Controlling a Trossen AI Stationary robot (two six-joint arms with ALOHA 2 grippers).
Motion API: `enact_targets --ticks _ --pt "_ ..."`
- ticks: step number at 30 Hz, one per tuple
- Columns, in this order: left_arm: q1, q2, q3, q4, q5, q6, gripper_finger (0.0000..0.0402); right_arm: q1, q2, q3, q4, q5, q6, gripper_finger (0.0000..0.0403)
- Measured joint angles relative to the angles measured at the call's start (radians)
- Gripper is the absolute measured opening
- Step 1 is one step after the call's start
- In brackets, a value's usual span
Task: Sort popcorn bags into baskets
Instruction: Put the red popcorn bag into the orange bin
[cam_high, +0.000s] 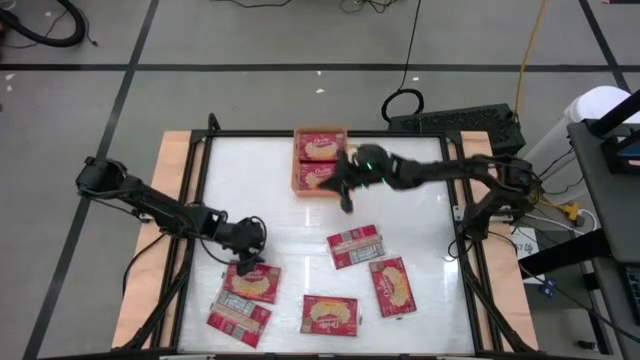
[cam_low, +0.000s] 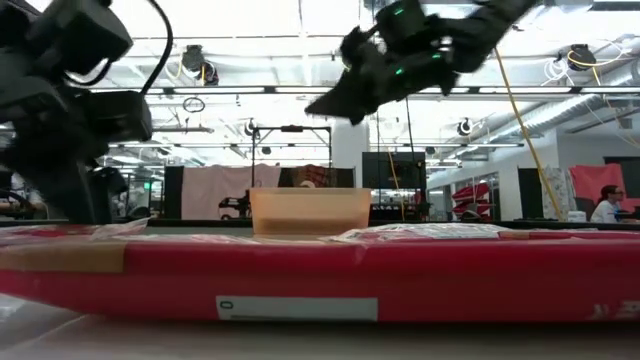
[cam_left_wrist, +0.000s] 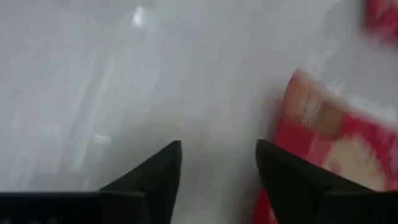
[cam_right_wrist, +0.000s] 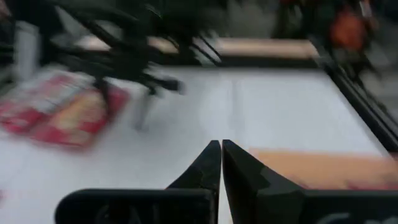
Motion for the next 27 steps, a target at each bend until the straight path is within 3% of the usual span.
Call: enact_targets --ticks 5,9,13,18,27 --pt "-0.044 -0.019 0.006 -0.125 0.032 -0.094 0.0267 0.099 -0.079 -0.222 0.323 0.005 0.0 0.0009" --pt "-0.047 -0.063 0.005 -0.19 0.123 -0.121 0.0278 0.132 -0.1 -0.338 0.454 0.008 0.023 0.0009" --pt "-0.048 -0.134 0.002 -0.312 0.206 -0.152 0.0262 0.146 -0.099 -0.382 0.454 0.058 0.07 0.0009" --pt "-0.078 -0.202 0.002 -0.488 0.219 -0.179 0.0238 0.173 -0.099 -0.403 0.438 0.058 0.078 0.0009" --pt "-0.122 -0.202 -0.001 -0.456 0.183 -0.175 0.0207 0.209 -0.099 -0.403 0.443 0.058 0.047 0.0009"
